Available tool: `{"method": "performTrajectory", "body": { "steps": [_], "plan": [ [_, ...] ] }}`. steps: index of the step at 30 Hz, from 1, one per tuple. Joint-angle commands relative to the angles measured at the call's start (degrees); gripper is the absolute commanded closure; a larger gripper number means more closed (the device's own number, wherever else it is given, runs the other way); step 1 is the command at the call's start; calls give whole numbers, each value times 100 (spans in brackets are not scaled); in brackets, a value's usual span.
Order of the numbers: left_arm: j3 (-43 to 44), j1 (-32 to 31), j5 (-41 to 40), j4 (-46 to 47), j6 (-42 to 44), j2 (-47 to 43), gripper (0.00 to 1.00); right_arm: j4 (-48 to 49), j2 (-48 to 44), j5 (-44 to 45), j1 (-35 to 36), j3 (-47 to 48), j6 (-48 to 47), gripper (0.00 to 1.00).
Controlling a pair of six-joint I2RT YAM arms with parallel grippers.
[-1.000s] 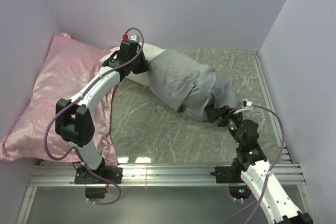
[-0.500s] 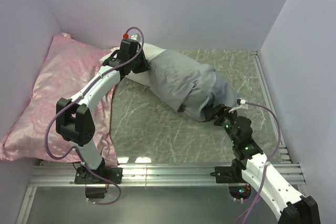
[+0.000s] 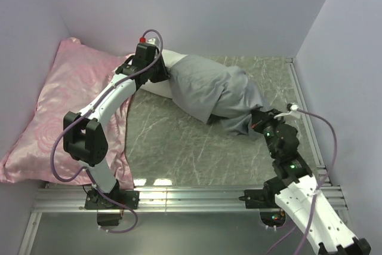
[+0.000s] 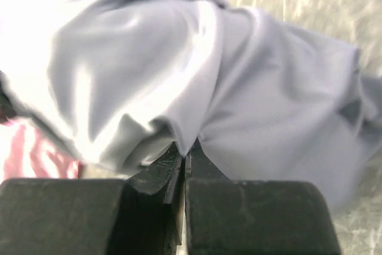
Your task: Remove the pillowcase from the pillow
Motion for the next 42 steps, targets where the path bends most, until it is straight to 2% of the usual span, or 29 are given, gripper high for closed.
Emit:
{"method": "performTrajectory", "body": {
  "steps": [1,5,9,14,22,28,38,42],
  "plan": [
    [132,185,59,325,-130,-170,100,-919,-497,1091,12,1140,-50,100],
    [-466,334,77,676,-394,-302,100,-1816,-420,1488,12,2684,-217,100],
    [-1151,562,192,1098,-631,-390,100,-2011,-217,1550,3,3654,-314,100],
    [-1443,703,147,1309,-790,-311,100,-2222,291,1551,3,5058,-446,100],
    [-1680,844,42,1511,-965,-48,100,-2310,881,1278,12,6625,-578,100],
    [-1847,871,86,1678,-1036,102,100,-2600,1558,962,12,8215,-718,100],
    [-2146,862,41,1687,-922,-179,100,-2819,2453,733,12,9412,-929,100],
    [-2304,827,156,1731,-852,-328,99,-2864,2867,715,12,9457,-1149,100]
  ]
}}
